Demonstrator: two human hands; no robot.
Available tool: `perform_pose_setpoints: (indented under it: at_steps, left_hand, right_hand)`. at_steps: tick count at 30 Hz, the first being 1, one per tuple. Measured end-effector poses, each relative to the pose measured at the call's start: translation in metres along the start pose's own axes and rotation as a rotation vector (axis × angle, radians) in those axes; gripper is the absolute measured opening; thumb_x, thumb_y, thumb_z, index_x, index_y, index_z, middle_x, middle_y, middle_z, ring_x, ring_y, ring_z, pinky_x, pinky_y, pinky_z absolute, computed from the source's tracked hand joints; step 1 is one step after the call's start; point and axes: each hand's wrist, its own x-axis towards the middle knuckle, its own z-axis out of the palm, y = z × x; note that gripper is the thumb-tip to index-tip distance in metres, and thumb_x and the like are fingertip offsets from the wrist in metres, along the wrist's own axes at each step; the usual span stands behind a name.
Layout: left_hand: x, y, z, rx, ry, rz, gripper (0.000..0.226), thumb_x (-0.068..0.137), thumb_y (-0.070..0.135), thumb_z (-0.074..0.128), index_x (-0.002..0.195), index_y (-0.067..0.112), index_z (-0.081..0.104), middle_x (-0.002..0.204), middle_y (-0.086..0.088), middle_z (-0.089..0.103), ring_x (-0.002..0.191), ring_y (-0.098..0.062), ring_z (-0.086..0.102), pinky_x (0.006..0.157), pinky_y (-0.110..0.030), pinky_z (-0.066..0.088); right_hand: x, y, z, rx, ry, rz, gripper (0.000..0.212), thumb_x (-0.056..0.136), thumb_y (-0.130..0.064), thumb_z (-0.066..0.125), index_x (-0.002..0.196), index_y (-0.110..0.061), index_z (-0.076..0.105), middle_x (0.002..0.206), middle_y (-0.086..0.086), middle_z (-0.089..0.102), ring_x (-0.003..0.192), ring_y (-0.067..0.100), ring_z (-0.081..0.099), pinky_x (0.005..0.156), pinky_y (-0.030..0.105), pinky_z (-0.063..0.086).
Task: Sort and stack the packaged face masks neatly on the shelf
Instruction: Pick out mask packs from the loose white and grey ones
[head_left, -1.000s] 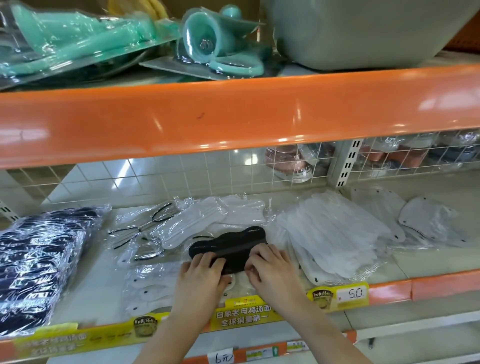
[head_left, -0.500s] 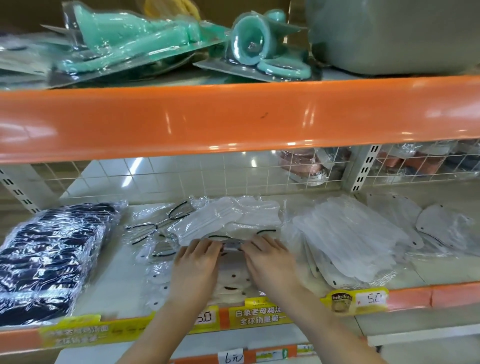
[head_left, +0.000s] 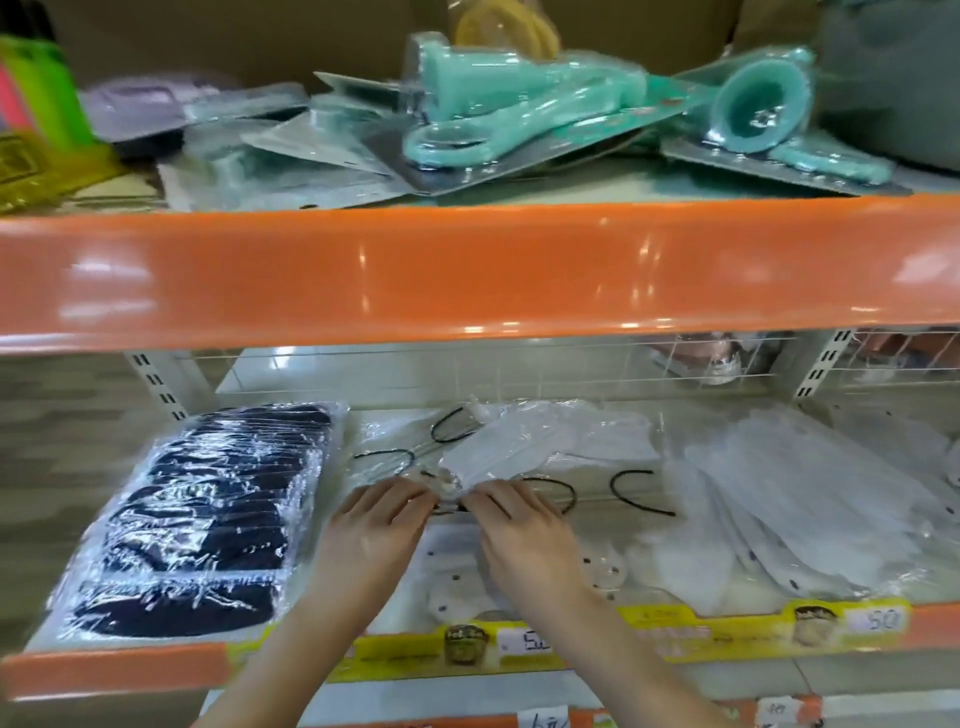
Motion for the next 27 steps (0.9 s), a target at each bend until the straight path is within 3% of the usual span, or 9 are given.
perform_pose_setpoints:
  at_steps: [2, 6, 9, 18, 27]
  left_hand:
    - [-0.009, -0.019, -0.009, 0.003, 0.02, 0.022, 0.021, 0.07, 0.003, 0.07, 0.087, 0.014, 0.076, 0.092, 0.001, 0.072, 0.085, -0.02, 0.068, 0.076, -0.028, 0.045]
    - [-0.027, -0.055, -0.028, 0.007, 0.061, 0.035, 0.023, 0.087, 0.01, 0.054, 0.09, 0.011, 0.077, 0.095, -0.002, 0.073, 0.088, -0.022, 0.07, 0.081, -0.03, 0.044]
    - [-0.043, -0.081, -0.043, 0.016, 0.057, 0.018, 0.025, 0.088, 0.011, 0.052, 0.092, 0.008, 0.076, 0.098, -0.004, 0.073, 0.091, -0.024, 0.07, 0.084, -0.032, 0.045]
    - [-0.102, -0.15, -0.084, 0.031, 0.024, -0.076, 0.02, 0.088, 0.01, 0.057, 0.097, 0.008, 0.075, 0.102, -0.004, 0.072, 0.095, -0.024, 0.068, 0.083, -0.036, 0.049]
    - [-0.154, -0.176, -0.103, -0.013, -0.063, -0.102, 0.019, 0.086, 0.01, 0.057, 0.091, 0.01, 0.075, 0.1, -0.001, 0.072, 0.093, -0.022, 0.066, 0.081, -0.03, 0.047]
  right_hand:
    - [0.009, -0.017, 0.004, 0.017, 0.026, -0.029, 0.051, 0.051, 0.003, 0.068, 0.098, -0.017, 0.069, 0.1, -0.001, 0.066, 0.088, 0.021, 0.064, 0.068, 0.033, 0.055]
    - [0.025, -0.055, 0.017, 0.0, 0.102, -0.08, 0.039, 0.069, -0.01, 0.046, 0.098, -0.019, 0.07, 0.1, -0.004, 0.067, 0.091, 0.018, 0.062, 0.074, 0.03, 0.052]
    - [0.034, -0.082, 0.032, -0.007, 0.095, -0.106, 0.039, 0.072, -0.009, 0.044, 0.098, -0.018, 0.071, 0.099, -0.004, 0.068, 0.09, 0.019, 0.063, 0.078, 0.032, 0.052]
    - [0.053, -0.156, 0.069, 0.008, -0.134, -0.183, 0.044, 0.073, -0.011, 0.069, 0.116, -0.021, 0.065, 0.11, -0.005, 0.064, 0.097, 0.018, 0.06, 0.081, 0.032, 0.051]
    - [0.041, -0.188, 0.108, 0.025, -0.208, -0.17, 0.037, 0.072, -0.017, 0.08, 0.107, -0.025, 0.07, 0.109, -0.009, 0.066, 0.098, 0.012, 0.061, 0.075, 0.029, 0.052]
